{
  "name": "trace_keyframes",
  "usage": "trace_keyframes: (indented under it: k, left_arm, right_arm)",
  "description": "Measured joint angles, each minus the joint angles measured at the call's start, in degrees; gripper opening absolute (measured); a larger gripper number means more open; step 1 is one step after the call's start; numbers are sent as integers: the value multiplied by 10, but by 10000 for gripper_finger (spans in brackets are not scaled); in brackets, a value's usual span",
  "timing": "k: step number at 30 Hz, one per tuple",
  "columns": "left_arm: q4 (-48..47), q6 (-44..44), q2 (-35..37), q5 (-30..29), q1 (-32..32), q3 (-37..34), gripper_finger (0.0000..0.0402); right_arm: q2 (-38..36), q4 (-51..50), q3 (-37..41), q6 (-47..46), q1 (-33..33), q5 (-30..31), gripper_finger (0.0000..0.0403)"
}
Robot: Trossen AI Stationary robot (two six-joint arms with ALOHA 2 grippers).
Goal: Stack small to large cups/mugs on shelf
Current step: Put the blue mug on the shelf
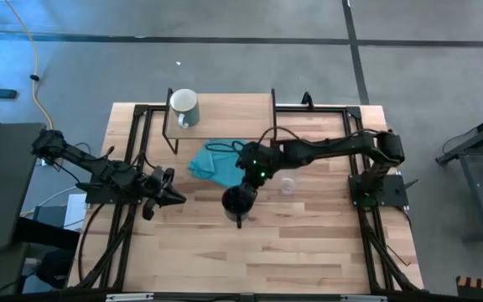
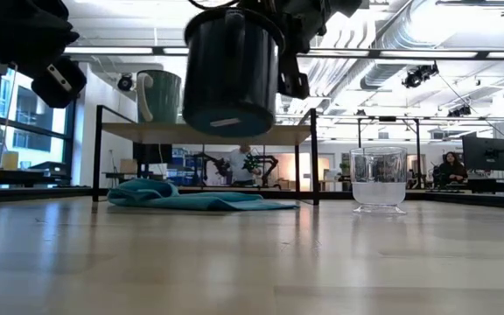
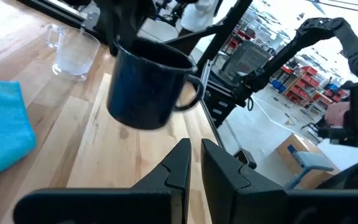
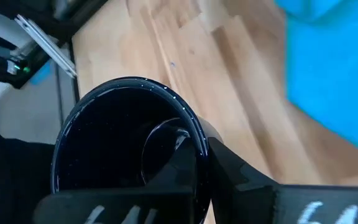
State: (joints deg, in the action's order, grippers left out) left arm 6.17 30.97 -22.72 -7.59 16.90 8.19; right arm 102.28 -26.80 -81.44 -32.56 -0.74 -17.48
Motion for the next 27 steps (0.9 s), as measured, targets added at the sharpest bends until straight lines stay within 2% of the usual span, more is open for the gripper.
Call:
trace_keyframes:
  k: [9,14,19,27]
  left_arm:
    - [4,-7,0,-37,0,0,26]
    - [4,-7,0,-54,0,0,26]
    - [6,-7,0,-65,0,0,26]
    - [10,-7,0,-88,0,0,26]
  right_arm:
    - [0,-169,-132,93,-44,21,0]
    - [0,-230,-198,131,-75,42,0]
    - [0,-247,-239,150,-104,51,0]
    - [0,-251,-264,162,-155,43,0]
